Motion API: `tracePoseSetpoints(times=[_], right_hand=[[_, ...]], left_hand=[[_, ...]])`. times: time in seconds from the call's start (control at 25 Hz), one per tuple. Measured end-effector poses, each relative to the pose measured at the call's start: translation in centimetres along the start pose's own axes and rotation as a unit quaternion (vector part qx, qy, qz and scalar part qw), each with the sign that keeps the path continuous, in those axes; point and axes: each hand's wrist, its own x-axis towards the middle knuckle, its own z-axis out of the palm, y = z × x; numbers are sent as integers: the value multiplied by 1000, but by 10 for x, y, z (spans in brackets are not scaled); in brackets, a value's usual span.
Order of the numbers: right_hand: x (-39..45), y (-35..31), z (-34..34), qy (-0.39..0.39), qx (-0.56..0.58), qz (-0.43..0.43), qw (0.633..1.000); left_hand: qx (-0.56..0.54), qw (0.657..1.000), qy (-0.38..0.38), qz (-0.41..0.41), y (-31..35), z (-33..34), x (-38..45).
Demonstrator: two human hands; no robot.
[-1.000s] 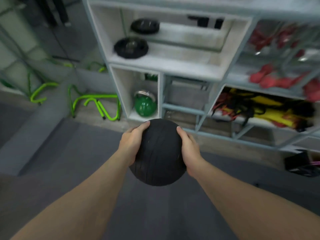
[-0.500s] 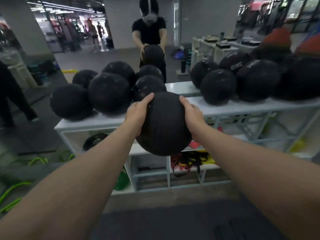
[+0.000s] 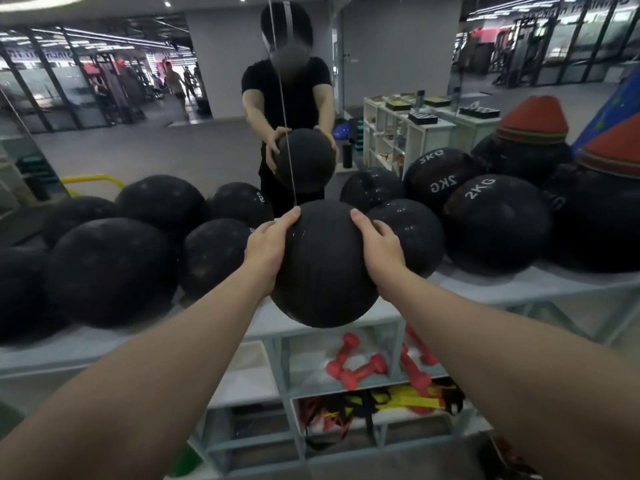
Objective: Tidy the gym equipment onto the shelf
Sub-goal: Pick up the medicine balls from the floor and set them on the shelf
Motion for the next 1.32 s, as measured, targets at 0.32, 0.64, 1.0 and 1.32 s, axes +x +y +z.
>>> tracePoseSetpoints(times=[0.32, 0.64, 1.0, 1.32], right_hand=[[95, 61, 45, 20, -145, -13, 989], [143, 41, 83, 59, -287, 13, 956], [145, 18, 60, -58, -307, 47, 949], [150, 1, -37, -85, -170, 65, 980]], left_hand=[[98, 994, -56, 4, -32, 24, 117], [210, 978, -15, 4, -35, 29, 170], [523, 838, 80, 133, -20, 25, 166], [489, 858, 27, 156, -7, 100, 145]])
